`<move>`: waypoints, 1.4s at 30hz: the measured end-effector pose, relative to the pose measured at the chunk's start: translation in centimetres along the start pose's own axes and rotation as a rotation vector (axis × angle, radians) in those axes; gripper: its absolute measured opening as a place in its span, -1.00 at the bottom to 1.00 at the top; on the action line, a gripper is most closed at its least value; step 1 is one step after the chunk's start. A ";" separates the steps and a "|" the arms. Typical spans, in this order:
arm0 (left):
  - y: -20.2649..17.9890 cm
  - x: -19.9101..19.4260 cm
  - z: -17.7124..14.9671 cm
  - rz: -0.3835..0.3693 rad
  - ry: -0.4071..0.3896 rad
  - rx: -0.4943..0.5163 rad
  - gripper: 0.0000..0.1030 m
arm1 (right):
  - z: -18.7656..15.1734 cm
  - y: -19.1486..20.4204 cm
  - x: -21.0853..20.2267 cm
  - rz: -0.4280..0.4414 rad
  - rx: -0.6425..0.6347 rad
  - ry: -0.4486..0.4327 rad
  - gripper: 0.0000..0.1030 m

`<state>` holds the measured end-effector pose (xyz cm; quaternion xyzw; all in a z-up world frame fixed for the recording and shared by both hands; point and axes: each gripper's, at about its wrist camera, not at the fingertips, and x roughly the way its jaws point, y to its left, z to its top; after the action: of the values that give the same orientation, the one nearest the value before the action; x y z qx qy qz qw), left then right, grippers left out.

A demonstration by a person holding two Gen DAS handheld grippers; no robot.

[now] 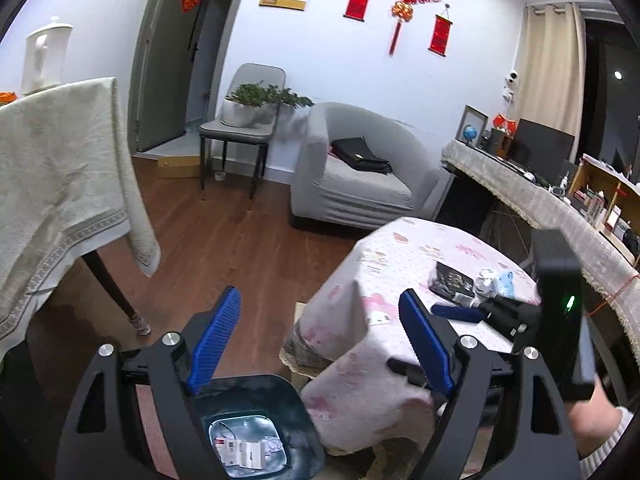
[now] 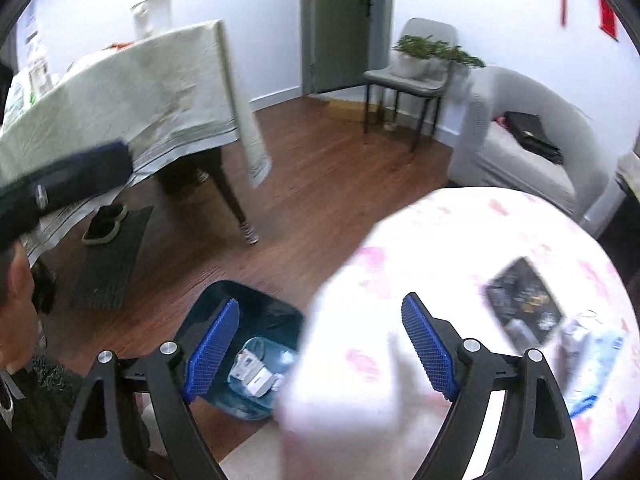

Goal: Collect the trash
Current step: 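Move both tools up from the bin back over the table, then grasp the blue tissue pack with right tool while left tool grasps the white round cap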

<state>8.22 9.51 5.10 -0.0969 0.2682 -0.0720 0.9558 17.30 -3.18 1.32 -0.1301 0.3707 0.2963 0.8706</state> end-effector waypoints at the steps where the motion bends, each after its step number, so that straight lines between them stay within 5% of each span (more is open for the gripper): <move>1: -0.4 0.3 0.0 -0.002 0.003 0.012 0.62 | 0.0 -1.1 -0.6 -0.018 0.013 -0.008 0.64; 22: -12.7 7.6 -2.1 -0.161 0.094 0.188 0.62 | -4.9 -15.0 -6.3 -0.254 0.190 -0.038 0.66; 39: -17.6 12.6 -4.5 -0.242 0.236 0.231 0.52 | -7.3 -19.0 -4.2 -0.204 0.289 0.037 0.66; 42: -18.3 13.1 -5.0 -0.250 0.260 0.250 0.48 | -7.4 -19.0 -3.4 -0.196 0.282 0.059 0.49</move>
<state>15.12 -11.53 -1.52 0.0001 0.3641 -0.2345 0.9014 22.85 -22.90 -1.18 -0.0507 0.4194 0.1510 0.8937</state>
